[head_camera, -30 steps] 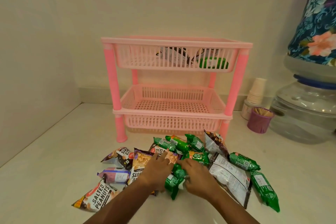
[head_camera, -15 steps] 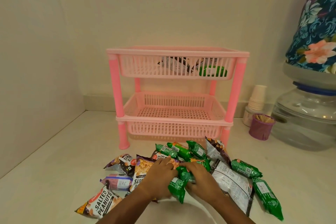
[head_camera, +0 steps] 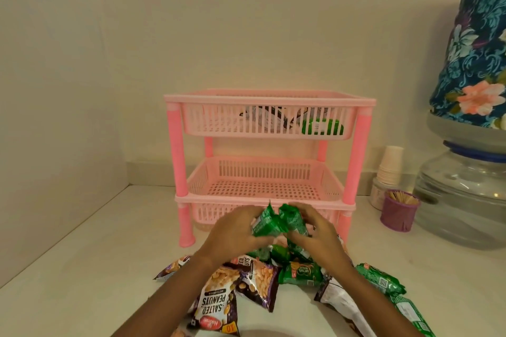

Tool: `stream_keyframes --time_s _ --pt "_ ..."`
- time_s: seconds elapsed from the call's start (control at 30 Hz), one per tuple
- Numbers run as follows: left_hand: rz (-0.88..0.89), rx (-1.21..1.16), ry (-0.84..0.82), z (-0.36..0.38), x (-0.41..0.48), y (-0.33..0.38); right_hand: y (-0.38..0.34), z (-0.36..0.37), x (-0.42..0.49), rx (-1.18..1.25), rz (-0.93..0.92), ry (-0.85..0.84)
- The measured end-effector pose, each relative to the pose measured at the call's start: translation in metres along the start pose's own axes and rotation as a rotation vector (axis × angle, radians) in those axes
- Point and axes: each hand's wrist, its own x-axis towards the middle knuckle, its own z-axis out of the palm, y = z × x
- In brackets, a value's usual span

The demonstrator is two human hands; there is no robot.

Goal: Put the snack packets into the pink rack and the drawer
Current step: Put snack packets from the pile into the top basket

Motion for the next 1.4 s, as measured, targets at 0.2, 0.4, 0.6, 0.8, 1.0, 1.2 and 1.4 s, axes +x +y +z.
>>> stream_keyframes --time_s 0.2,0.4,0.6,0.8,1.0,1.2,1.4 --pt "-0.019 -0.143 0.306 -0.031 0.031 0.001 -0.05 -0.021 0.037 0.05 -0.119 0.078" --pt "0.023 -0.273 0.567 -0.073 0.065 0.011 -0.104 -0.045 0.088 0.016 -0.318 0.157" --pt "0.037 -0.378 0.748 -0.12 0.092 0.017 -0.16 -0.043 0.143 -0.134 -0.647 0.26" --pt "-0.022 -0.414 0.805 -0.147 0.103 0.016 -0.191 -0.013 0.212 -0.483 -0.56 0.092" --pt "-0.075 -0.432 0.839 -0.163 0.104 0.012 -0.188 0.016 0.246 -0.547 -0.287 -0.117" --pt "-0.154 -0.653 0.836 -0.183 0.124 0.007 -0.174 0.013 0.253 -0.404 -0.207 -0.056" --pt "-0.195 -0.625 0.768 -0.204 0.172 0.004 -0.172 0.001 0.258 -0.309 -0.059 -0.055"
